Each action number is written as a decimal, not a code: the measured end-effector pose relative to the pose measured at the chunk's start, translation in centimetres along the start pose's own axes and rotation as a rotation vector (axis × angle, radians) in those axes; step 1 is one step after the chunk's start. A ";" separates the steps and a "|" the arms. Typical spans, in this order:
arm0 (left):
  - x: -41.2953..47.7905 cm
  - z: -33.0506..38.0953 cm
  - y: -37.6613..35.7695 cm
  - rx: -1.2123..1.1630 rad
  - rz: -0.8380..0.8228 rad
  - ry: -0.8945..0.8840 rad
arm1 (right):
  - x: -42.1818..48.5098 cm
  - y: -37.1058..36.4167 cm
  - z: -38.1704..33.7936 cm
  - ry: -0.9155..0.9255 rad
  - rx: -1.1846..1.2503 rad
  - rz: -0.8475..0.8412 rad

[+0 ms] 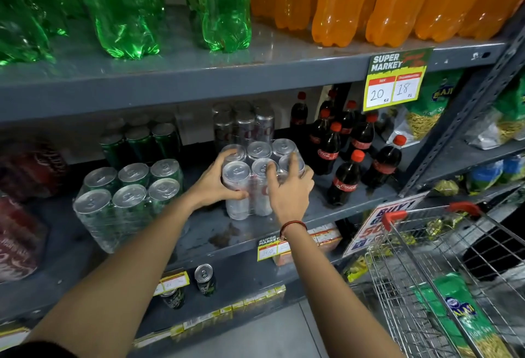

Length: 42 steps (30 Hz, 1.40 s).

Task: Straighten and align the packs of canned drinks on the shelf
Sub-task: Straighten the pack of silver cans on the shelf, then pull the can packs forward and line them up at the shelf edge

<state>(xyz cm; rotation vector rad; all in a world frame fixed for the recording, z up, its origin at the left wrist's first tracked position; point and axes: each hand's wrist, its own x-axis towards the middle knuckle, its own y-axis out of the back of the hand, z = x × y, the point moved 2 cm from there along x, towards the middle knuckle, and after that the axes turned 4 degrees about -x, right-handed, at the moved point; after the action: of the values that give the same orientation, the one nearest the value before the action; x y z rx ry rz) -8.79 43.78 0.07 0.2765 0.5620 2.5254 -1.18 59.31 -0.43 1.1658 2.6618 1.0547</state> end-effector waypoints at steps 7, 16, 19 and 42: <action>-1.9 -1.6 -1.3 -0.152 0.174 0.078 | 1.4 2.5 2.5 0.128 0.229 -0.214; -4.3 -4.5 -5.7 0.033 0.268 0.267 | 4.4 1.4 7.0 0.122 0.173 -0.681; -3.8 -4.7 -6.5 0.086 0.301 0.291 | 5.4 1.2 7.0 0.109 0.089 -0.731; -7.9 -4.1 -9.8 0.220 0.402 0.243 | 2.8 2.6 10.3 0.145 0.026 -0.618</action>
<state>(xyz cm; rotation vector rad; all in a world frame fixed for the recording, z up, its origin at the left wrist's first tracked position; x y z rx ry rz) 1.09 45.74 -8.56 0.1750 0.9661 2.9096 1.57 68.24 -6.17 0.2198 2.8384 1.0043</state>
